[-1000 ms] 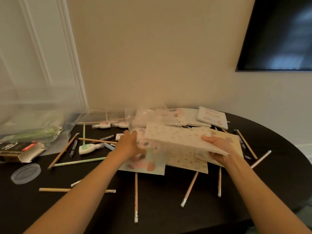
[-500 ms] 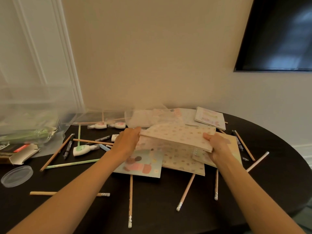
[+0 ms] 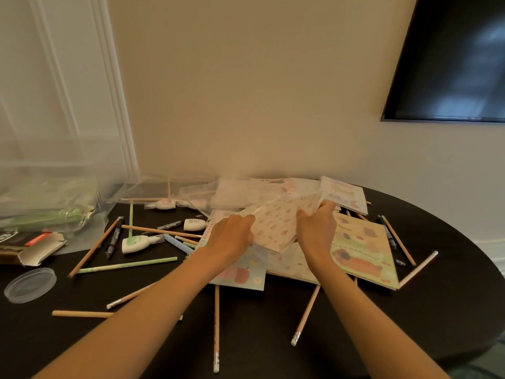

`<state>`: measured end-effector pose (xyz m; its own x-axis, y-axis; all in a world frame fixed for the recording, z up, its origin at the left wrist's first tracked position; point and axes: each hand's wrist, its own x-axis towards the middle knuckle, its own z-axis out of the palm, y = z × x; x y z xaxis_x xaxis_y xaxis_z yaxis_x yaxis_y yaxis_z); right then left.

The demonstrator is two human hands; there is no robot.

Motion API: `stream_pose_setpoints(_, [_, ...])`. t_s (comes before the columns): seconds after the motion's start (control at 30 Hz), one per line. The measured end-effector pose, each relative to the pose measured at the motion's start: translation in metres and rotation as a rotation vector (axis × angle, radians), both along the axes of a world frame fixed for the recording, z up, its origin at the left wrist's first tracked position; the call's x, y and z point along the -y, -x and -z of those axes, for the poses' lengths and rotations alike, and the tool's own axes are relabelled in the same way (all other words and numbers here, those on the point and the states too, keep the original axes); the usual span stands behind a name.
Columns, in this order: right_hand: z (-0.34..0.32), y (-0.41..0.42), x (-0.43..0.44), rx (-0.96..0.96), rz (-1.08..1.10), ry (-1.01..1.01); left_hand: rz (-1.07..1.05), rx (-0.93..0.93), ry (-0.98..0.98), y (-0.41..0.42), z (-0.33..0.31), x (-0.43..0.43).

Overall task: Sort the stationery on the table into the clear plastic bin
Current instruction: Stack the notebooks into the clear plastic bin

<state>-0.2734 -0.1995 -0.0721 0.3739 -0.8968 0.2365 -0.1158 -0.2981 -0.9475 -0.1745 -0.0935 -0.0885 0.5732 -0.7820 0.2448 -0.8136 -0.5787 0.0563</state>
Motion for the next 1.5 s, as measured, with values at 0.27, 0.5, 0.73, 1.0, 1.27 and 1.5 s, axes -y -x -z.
stream_pose_setpoints(0.27, [-0.013,0.012,0.016,0.230,-0.410,-0.755,0.025,-0.013,0.101,-0.008,0.001,-0.004])
stream_pose_setpoints(0.5, [-0.018,-0.006,0.004,0.500,-0.456,-1.093,0.172,0.017,0.130,0.001,-0.035,-0.020])
stream_pose_setpoints(0.73, [0.006,-0.045,-0.001,0.661,-0.447,-1.219,0.426,-0.109,0.055,0.008,-0.041,-0.041])
stream_pose_setpoints(1.0, [0.021,-0.058,-0.024,0.704,-0.409,-1.270,-0.296,-1.124,0.768,-0.023,-0.032,-0.043])
stream_pose_setpoints(1.27, [0.031,-0.085,-0.045,0.570,-0.489,-1.237,-0.045,-1.317,0.528,-0.034,-0.025,-0.074])
stream_pose_setpoints(1.5, [0.032,-0.102,-0.076,0.417,-0.562,-1.258,-0.250,-1.252,0.516,-0.057,-0.009,-0.104])
